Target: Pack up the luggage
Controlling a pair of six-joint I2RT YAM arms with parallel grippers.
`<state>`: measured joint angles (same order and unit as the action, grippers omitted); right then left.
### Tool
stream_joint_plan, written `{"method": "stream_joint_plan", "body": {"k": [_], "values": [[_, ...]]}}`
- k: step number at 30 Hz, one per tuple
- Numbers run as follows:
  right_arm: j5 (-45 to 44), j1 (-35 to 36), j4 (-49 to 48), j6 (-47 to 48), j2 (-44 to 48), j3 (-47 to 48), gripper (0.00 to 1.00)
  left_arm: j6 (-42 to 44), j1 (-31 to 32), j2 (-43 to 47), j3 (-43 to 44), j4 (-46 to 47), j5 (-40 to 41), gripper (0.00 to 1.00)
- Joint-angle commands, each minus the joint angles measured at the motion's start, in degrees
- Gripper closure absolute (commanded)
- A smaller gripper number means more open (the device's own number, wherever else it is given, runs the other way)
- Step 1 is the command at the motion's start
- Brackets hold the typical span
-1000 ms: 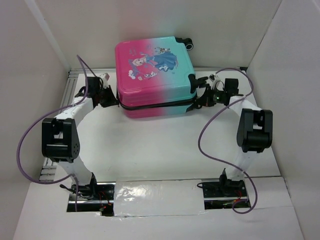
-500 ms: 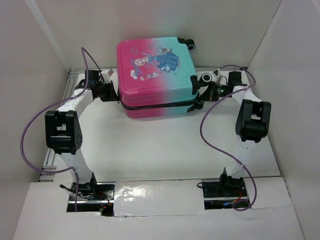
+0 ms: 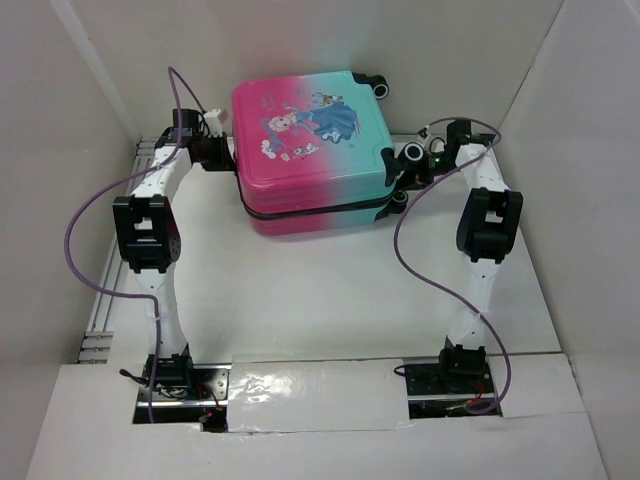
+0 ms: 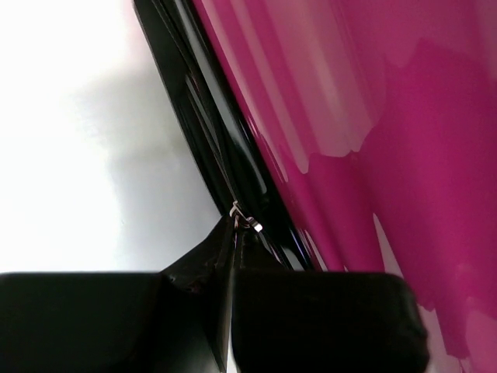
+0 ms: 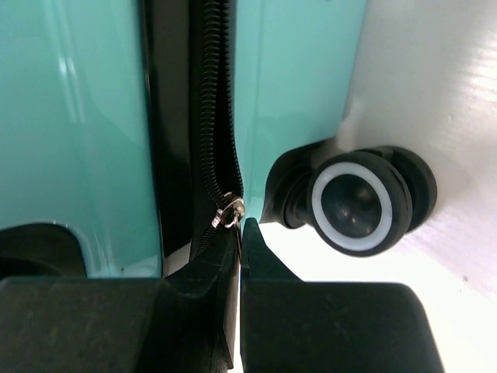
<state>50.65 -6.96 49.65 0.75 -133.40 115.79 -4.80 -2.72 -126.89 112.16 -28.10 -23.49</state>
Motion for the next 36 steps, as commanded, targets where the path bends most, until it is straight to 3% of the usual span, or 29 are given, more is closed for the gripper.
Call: {"method": "stream_joint_plan", "body": {"k": [1, 3, 6, 10, 14, 16, 20, 22, 26, 29, 30, 32, 36], "values": [[-34.46, 1.33, -34.27, 1.27, -9.58, 11.20, 1.00, 0.41, -5.54, -3.18, 5.96, 3.05, 11.34, 1.00], [-41.11, 3.61, -38.03, 0.22, -10.82, 14.01, 1.00, -0.73, -5.54, -4.32, 9.55, 3.05, 13.10, 1.00], [-42.74, 4.41, -42.51, -1.45, -10.82, 14.03, 1.00, -2.23, -5.54, -5.82, 12.01, 3.57, 15.22, 1.00], [-39.07, 4.94, -50.16, -5.93, -10.30, 12.09, 1.00, -4.61, -5.54, -8.89, 16.68, 3.58, 15.84, 1.00], [-37.04, 6.25, -52.10, -6.64, -14.50, 18.06, 1.00, -7.15, -5.54, -11.54, 19.59, 4.10, 11.73, 1.00], [-37.37, 7.48, -50.98, -4.45, -15.13, 20.61, 1.00, -7.68, -5.54, -12.33, 20.20, 4.63, 10.92, 1.00], [-52.62, 9.94, -52.01, 3.80, -12.42, 15.99, 1.00, -7.16, -5.01, -12.33, 18.36, 4.63, 10.92, 1.00], [-56.09, 10.47, -52.02, 10.30, -10.30, 15.08, 1.00, -7.16, -5.01, -11.27, 17.22, 4.63, 10.92, 1.00], [-51.28, 8.29, -51.22, 17.44, -7.58, 13.85, 1.00, -6.10, -5.01, -8.81, 13.71, 4.63, 10.30, 1.00], [-39.36, 4.08, -48.61, 12.90, -7.05, 15.60, 1.00, -3.30, -4.49, -7.50, 13.17, 3.76, 9.16, 1.00], [-30.09, 2.93, -47.46, 11.48, -7.05, 17.26, 1.00, -2.42, -3.96, -7.49, 13.17, 2.79, 9.16, 1.00], [-24.31, 1.34, -47.62, 7.62, -5.65, 15.71, 1.00, -0.40, -3.43, -6.97, 13.17, 1.39, 11.17, 1.00], [-31.91, 2.22, -51.58, 10.48, -0.72, 4.72, 1.00, 0.32, -2.20, -5.83, 12.04, -0.38, 13.46, 1.00]]}}
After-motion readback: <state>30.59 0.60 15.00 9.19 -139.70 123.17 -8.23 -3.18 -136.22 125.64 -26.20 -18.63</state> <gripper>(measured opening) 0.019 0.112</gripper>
